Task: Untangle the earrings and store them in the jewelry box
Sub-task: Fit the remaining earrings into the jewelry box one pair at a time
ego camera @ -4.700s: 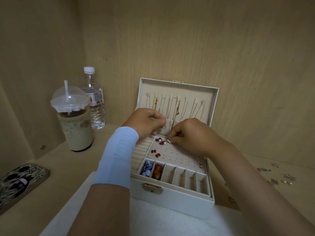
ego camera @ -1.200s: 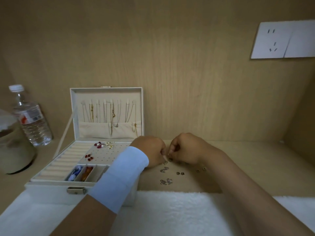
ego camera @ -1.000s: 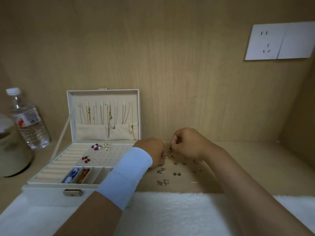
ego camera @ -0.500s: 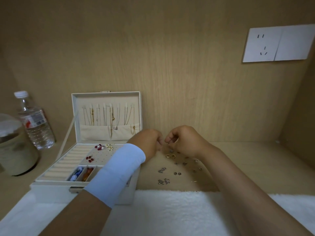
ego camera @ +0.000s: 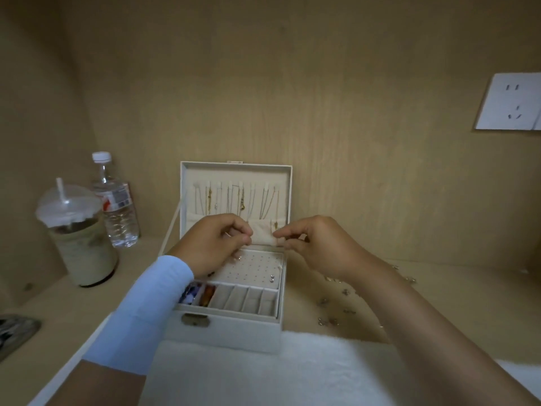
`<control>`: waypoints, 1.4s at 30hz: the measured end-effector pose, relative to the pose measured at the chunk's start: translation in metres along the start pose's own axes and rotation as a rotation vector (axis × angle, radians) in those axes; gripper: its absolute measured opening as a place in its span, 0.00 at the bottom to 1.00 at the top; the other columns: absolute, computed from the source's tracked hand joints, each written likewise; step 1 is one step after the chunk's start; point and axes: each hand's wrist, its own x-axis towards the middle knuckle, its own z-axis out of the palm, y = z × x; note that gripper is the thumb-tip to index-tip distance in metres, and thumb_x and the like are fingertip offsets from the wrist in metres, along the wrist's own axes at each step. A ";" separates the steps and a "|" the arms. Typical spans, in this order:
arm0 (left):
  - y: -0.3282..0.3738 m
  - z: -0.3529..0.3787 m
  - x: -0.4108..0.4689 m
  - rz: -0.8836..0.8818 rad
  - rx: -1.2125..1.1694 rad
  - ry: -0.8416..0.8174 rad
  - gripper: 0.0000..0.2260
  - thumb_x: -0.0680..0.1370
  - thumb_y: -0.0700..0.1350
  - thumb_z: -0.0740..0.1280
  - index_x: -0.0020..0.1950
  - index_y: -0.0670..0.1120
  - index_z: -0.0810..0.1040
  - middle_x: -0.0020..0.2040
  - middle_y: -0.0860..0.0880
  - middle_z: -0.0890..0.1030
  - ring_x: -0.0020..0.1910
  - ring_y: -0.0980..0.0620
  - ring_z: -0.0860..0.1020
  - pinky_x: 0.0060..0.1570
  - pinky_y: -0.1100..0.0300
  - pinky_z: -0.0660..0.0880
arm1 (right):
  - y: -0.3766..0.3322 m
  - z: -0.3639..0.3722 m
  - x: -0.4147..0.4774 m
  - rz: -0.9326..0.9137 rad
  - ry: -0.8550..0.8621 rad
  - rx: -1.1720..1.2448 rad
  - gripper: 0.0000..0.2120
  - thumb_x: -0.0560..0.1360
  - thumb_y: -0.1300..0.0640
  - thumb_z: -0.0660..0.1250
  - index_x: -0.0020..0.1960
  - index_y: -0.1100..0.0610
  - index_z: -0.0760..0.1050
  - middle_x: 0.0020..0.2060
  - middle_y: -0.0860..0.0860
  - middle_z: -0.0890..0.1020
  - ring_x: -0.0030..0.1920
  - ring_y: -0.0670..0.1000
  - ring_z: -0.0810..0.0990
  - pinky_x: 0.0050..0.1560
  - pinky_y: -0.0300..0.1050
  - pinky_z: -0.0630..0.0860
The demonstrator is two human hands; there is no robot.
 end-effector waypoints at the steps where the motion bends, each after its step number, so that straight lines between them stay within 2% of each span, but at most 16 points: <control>1: -0.006 -0.006 -0.002 -0.002 -0.026 0.014 0.05 0.78 0.39 0.68 0.48 0.48 0.82 0.43 0.48 0.84 0.36 0.54 0.81 0.37 0.64 0.79 | -0.006 0.003 0.005 -0.007 0.003 0.023 0.14 0.78 0.61 0.71 0.63 0.53 0.81 0.51 0.48 0.84 0.30 0.31 0.76 0.34 0.24 0.69; 3: -0.016 -0.014 -0.004 0.003 -0.078 0.019 0.07 0.78 0.39 0.68 0.48 0.50 0.83 0.43 0.49 0.84 0.36 0.54 0.81 0.41 0.62 0.79 | -0.018 0.010 0.017 -0.010 0.037 0.065 0.11 0.75 0.62 0.74 0.57 0.54 0.83 0.44 0.49 0.85 0.25 0.35 0.76 0.31 0.29 0.71; 5: -0.025 -0.020 -0.005 -0.002 -0.084 0.013 0.09 0.80 0.41 0.66 0.48 0.51 0.84 0.42 0.50 0.84 0.35 0.58 0.80 0.39 0.66 0.76 | -0.031 0.020 0.029 -0.024 0.077 0.078 0.06 0.74 0.62 0.75 0.48 0.54 0.83 0.40 0.49 0.84 0.24 0.39 0.77 0.29 0.37 0.75; 7: -0.032 -0.025 -0.003 -0.009 -0.092 0.037 0.10 0.81 0.41 0.64 0.48 0.51 0.84 0.37 0.53 0.83 0.32 0.61 0.78 0.37 0.69 0.73 | -0.041 0.031 0.040 -0.038 0.088 0.064 0.07 0.73 0.62 0.76 0.45 0.51 0.83 0.39 0.47 0.84 0.24 0.41 0.79 0.30 0.39 0.78; 10: -0.038 -0.032 -0.003 -0.009 -0.099 0.069 0.09 0.81 0.43 0.64 0.49 0.50 0.84 0.29 0.57 0.80 0.29 0.63 0.75 0.35 0.70 0.71 | -0.053 0.048 0.053 -0.076 0.099 0.069 0.07 0.73 0.60 0.76 0.45 0.48 0.84 0.41 0.45 0.85 0.26 0.38 0.79 0.34 0.38 0.78; 13: -0.046 -0.033 -0.003 -0.020 -0.143 0.077 0.07 0.80 0.44 0.67 0.48 0.48 0.85 0.28 0.53 0.77 0.28 0.60 0.74 0.37 0.64 0.71 | -0.058 0.062 0.057 -0.100 0.193 0.073 0.06 0.74 0.58 0.75 0.49 0.49 0.86 0.46 0.43 0.86 0.36 0.34 0.79 0.45 0.35 0.77; 15: -0.049 -0.032 -0.002 -0.028 -0.160 0.080 0.06 0.79 0.44 0.68 0.48 0.47 0.85 0.28 0.52 0.77 0.28 0.59 0.74 0.37 0.62 0.72 | -0.059 0.068 0.055 -0.132 0.219 0.025 0.10 0.74 0.58 0.75 0.54 0.50 0.85 0.47 0.44 0.86 0.47 0.38 0.81 0.54 0.37 0.77; 17: -0.050 -0.031 -0.002 -0.026 -0.168 0.076 0.05 0.78 0.45 0.69 0.48 0.48 0.85 0.28 0.52 0.78 0.28 0.58 0.74 0.38 0.61 0.73 | -0.059 0.071 0.053 -0.173 0.228 -0.068 0.13 0.74 0.58 0.75 0.57 0.50 0.84 0.47 0.44 0.85 0.50 0.42 0.82 0.55 0.39 0.78; 20: -0.051 -0.030 -0.002 -0.028 -0.183 0.100 0.05 0.78 0.45 0.70 0.45 0.48 0.85 0.28 0.52 0.78 0.28 0.57 0.74 0.38 0.60 0.73 | -0.055 0.070 0.054 -0.215 0.256 -0.069 0.10 0.73 0.58 0.76 0.54 0.51 0.85 0.45 0.43 0.85 0.46 0.39 0.82 0.52 0.40 0.79; 24: -0.053 -0.033 -0.003 -0.019 -0.186 0.145 0.05 0.78 0.44 0.69 0.44 0.47 0.85 0.29 0.50 0.78 0.30 0.56 0.75 0.41 0.59 0.75 | -0.053 0.071 0.057 -0.255 0.169 0.070 0.07 0.73 0.60 0.76 0.50 0.51 0.87 0.44 0.44 0.84 0.39 0.36 0.78 0.41 0.29 0.70; 27: -0.054 -0.036 -0.004 -0.019 -0.165 0.151 0.06 0.79 0.44 0.68 0.45 0.46 0.84 0.28 0.51 0.78 0.29 0.58 0.74 0.41 0.61 0.74 | -0.051 0.077 0.059 -0.249 0.149 0.186 0.07 0.74 0.59 0.75 0.49 0.50 0.87 0.43 0.45 0.84 0.38 0.42 0.80 0.41 0.34 0.73; 30: -0.057 -0.037 -0.004 -0.032 -0.184 0.138 0.06 0.79 0.44 0.68 0.46 0.47 0.84 0.28 0.52 0.77 0.28 0.58 0.73 0.39 0.62 0.74 | -0.053 0.083 0.059 -0.203 0.150 0.343 0.05 0.74 0.60 0.75 0.47 0.52 0.87 0.43 0.47 0.86 0.29 0.47 0.79 0.35 0.44 0.79; 32: -0.060 -0.038 -0.005 -0.043 -0.197 0.137 0.06 0.79 0.45 0.68 0.45 0.49 0.84 0.28 0.52 0.77 0.29 0.57 0.73 0.38 0.63 0.74 | -0.055 0.084 0.058 -0.163 0.165 0.365 0.07 0.73 0.61 0.75 0.50 0.52 0.87 0.43 0.47 0.86 0.28 0.42 0.79 0.37 0.41 0.78; 35: -0.065 -0.043 -0.004 -0.077 -0.199 0.190 0.07 0.79 0.48 0.68 0.43 0.50 0.83 0.29 0.51 0.78 0.28 0.56 0.73 0.37 0.63 0.74 | -0.055 0.085 0.059 -0.077 0.179 0.262 0.09 0.71 0.57 0.78 0.51 0.50 0.86 0.41 0.45 0.86 0.36 0.36 0.80 0.46 0.37 0.77; 38: -0.069 -0.049 0.000 -0.113 -0.230 0.265 0.07 0.79 0.47 0.67 0.45 0.47 0.83 0.31 0.54 0.78 0.25 0.56 0.72 0.33 0.65 0.74 | -0.056 0.090 0.061 -0.037 0.076 0.035 0.02 0.71 0.54 0.78 0.43 0.48 0.86 0.37 0.41 0.85 0.38 0.36 0.79 0.46 0.37 0.76; 42: -0.068 -0.051 -0.001 -0.145 -0.221 0.215 0.09 0.81 0.46 0.64 0.48 0.48 0.84 0.31 0.55 0.76 0.25 0.58 0.70 0.31 0.68 0.72 | -0.060 0.098 0.065 -0.111 0.004 -0.304 0.01 0.72 0.49 0.76 0.43 0.45 0.85 0.39 0.39 0.83 0.44 0.39 0.79 0.48 0.41 0.77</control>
